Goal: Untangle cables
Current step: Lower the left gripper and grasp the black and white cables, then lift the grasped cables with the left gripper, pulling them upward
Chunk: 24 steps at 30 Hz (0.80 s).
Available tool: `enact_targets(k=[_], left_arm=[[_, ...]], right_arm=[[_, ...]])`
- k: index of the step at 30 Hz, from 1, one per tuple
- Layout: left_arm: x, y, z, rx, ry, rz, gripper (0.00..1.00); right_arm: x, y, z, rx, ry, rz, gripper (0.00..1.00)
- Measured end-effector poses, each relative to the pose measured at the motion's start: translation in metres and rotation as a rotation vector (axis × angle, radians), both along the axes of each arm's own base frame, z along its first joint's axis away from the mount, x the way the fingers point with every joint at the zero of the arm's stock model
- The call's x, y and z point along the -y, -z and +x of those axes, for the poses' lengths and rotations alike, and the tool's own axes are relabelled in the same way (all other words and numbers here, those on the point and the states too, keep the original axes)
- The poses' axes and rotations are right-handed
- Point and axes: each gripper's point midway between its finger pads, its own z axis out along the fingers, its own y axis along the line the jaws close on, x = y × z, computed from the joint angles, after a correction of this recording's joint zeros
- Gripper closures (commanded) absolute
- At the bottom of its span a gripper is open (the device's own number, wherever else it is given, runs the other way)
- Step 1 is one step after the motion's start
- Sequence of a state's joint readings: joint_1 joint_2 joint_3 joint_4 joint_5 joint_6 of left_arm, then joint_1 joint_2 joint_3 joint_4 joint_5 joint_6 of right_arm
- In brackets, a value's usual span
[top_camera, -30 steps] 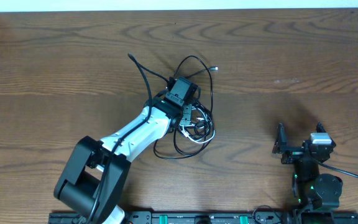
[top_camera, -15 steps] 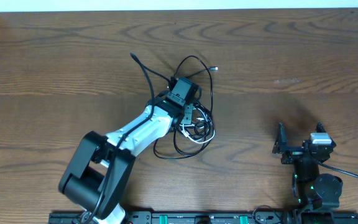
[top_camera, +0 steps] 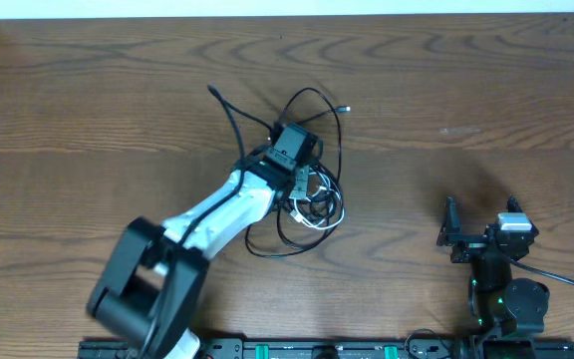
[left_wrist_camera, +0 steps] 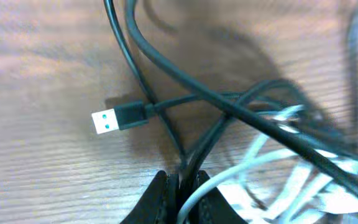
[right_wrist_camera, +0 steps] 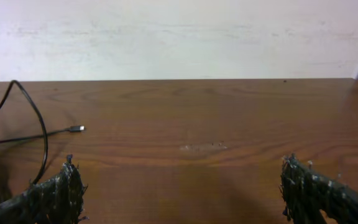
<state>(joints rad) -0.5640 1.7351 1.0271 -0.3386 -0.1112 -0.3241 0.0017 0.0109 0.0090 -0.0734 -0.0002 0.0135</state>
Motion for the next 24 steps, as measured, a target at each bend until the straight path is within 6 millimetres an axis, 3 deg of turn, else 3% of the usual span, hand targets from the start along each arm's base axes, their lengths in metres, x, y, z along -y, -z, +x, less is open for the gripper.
enact_targets(k=[5,8,20,22,24], left_arm=[[0.004,-0.048,0.006,0.109,0.000,-0.069,0.86],[0.004,-0.064,0.006,0.144,0.000,-0.091,0.86],[0.011,-0.061,-0.002,0.103,0.030,-0.127,0.86],[0.011,-0.061,-0.002,0.102,0.031,-0.128,0.78],[0.012,-0.061,-0.002,0.101,0.031,-0.131,0.77]], right_arm=[[0.000,0.000,0.000,0.000,0.000,0.000,0.01],[0.000,0.000,0.000,0.000,0.000,0.000,0.01],[0.000,0.000,0.000,0.000,0.000,0.000,0.01],[0.000,0.000,0.000,0.000,0.000,0.000,0.01],[0.000,0.000,0.000,0.000,0.000,0.000,0.01]])
